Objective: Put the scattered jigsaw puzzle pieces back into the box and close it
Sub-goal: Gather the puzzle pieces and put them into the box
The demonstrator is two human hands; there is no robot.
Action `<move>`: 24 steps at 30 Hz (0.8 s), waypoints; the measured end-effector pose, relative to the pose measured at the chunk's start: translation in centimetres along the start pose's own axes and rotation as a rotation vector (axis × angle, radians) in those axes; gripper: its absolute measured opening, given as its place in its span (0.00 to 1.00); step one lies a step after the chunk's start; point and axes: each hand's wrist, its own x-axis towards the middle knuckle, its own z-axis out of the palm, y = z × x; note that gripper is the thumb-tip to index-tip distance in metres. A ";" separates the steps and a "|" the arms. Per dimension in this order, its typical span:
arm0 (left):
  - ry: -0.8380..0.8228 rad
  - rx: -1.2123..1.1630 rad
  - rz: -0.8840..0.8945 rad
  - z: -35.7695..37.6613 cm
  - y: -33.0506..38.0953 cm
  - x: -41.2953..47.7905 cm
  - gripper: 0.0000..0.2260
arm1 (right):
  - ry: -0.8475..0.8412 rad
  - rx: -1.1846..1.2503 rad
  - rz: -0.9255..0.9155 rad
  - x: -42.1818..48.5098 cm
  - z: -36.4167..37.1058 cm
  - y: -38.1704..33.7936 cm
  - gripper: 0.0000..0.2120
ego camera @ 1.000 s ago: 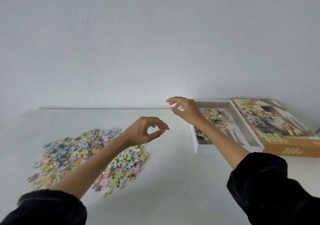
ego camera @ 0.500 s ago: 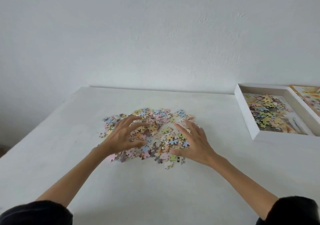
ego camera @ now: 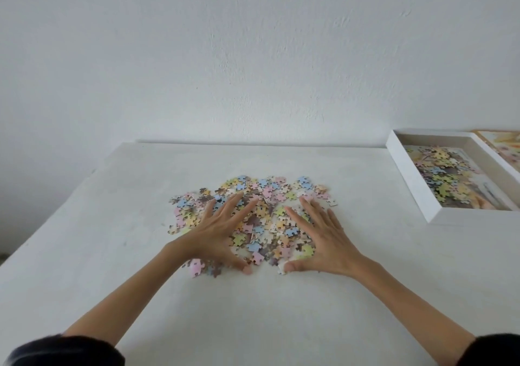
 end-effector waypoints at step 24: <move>0.568 -0.431 0.097 -0.8 0.5 1.3 0.08 | 0.376 0.374 -0.183 3.5 -1.0 0.3 0.15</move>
